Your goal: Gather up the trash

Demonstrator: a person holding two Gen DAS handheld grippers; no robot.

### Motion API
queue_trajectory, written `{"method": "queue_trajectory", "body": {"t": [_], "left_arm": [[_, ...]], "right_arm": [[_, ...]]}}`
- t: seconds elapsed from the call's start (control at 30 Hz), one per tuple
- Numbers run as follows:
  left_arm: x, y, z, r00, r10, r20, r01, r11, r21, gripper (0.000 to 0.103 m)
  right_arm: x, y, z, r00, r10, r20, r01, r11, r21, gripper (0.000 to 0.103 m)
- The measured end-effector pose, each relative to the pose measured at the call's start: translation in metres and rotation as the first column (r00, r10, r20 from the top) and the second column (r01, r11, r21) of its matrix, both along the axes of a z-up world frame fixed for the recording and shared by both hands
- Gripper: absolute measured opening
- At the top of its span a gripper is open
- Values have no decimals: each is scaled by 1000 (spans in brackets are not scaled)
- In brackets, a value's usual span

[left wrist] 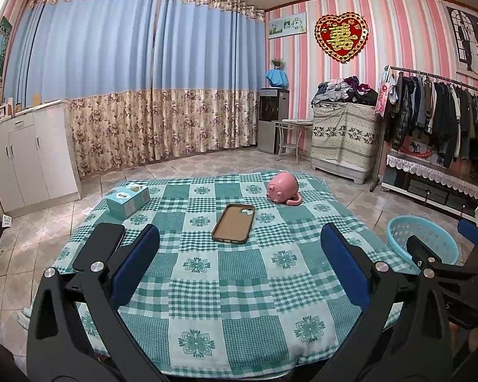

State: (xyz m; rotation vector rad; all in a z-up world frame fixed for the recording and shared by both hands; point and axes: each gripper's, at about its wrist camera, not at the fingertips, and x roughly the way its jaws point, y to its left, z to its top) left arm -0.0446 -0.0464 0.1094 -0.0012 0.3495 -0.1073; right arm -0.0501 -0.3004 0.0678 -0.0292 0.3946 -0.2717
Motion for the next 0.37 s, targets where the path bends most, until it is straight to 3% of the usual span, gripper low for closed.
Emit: {"method": "queue_trajectory", "body": {"t": [0.37], "left_arm": [[-3, 0, 7, 1000, -1, -1, 1, 1000, -1, 98]], "right_arm": [[0, 0, 0, 1000, 0, 0, 0, 1000, 0, 98]]}}
